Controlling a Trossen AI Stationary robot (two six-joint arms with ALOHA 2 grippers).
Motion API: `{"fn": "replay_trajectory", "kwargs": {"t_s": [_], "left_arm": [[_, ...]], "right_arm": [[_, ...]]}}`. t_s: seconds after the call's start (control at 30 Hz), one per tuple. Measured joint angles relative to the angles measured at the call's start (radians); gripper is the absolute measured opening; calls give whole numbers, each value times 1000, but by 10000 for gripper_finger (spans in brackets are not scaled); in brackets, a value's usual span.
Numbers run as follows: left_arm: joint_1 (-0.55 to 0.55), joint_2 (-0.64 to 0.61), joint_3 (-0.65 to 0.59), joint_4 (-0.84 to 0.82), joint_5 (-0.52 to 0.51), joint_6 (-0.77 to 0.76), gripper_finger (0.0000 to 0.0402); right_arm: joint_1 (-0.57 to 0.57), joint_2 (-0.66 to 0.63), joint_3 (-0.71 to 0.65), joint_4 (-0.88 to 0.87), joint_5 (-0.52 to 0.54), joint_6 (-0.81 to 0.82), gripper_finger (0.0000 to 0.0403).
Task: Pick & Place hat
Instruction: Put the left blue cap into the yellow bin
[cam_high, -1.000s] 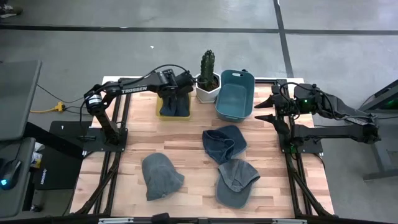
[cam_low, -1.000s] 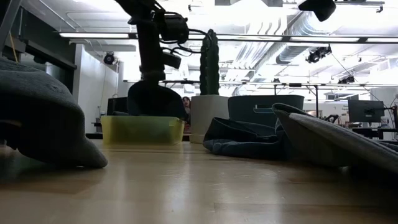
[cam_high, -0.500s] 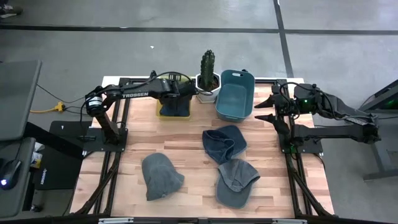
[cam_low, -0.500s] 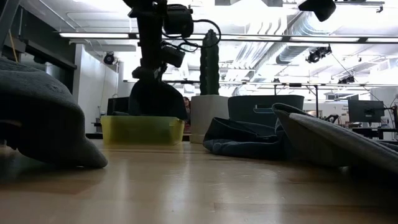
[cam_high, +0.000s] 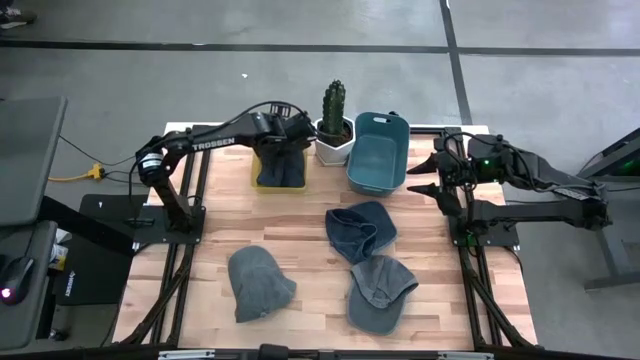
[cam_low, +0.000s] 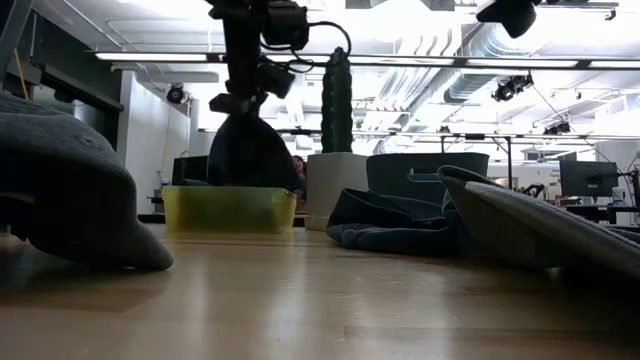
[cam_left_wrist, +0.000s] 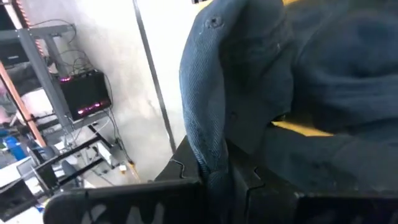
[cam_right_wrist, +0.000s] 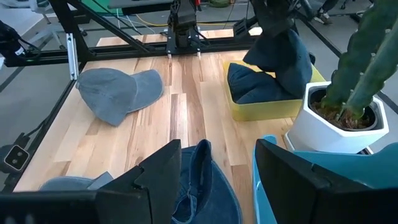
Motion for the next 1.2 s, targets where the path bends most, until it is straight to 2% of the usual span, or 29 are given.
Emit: {"fn": "replay_trajectory", "kwargs": {"t_s": [0.17,0.73,0.9,1.2], "left_arm": [[6,0,0,30,-44,100,10],[4,12,0,51,-63,437,10],[5,12,-5,42,-37,467,10],[4,12,-93,27,-54,474,10]], "right_arm": [[0,0,0,0,1,7,202],[0,0,0,0,19,40,202],[0,0,0,0,18,45,202],[0,0,0,0,28,45,202]]}}
